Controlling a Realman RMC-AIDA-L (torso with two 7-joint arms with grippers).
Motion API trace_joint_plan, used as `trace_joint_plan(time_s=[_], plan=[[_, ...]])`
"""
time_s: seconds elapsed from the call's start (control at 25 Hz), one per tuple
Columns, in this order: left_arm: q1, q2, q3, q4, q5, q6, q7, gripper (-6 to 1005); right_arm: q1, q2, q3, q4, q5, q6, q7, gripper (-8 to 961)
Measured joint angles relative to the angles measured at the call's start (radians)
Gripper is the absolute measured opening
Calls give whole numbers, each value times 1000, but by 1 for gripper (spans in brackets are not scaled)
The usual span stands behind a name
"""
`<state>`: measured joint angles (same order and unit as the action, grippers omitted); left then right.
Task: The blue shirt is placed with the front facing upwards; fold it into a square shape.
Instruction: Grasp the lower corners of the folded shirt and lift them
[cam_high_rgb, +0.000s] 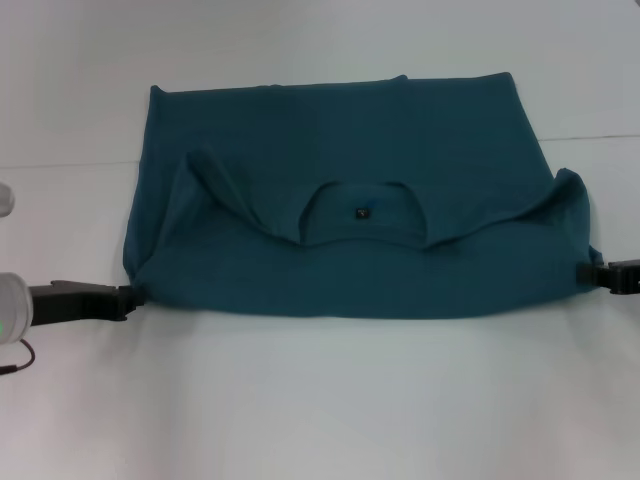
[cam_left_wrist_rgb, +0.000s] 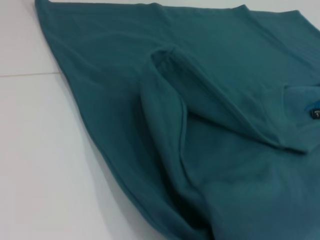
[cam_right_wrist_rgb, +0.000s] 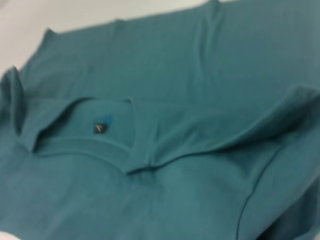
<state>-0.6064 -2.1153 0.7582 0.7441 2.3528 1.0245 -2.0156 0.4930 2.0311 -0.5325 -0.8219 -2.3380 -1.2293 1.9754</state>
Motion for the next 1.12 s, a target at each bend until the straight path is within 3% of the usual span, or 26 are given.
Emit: trace_joint_plan(time_s=[0.52, 0.76, 1.12], plan=[[43, 7, -146, -50, -52, 96, 198, 59, -67, 19, 15, -14, 124, -7, -93, 67], [71, 12, -269, -50, -85, 219, 315, 58, -72, 36, 66, -10, 129, -4, -170, 67], [135, 14, -373, -54, -126, 354, 474, 60, -117, 50, 119, 29, 213, -46, -323, 67]])
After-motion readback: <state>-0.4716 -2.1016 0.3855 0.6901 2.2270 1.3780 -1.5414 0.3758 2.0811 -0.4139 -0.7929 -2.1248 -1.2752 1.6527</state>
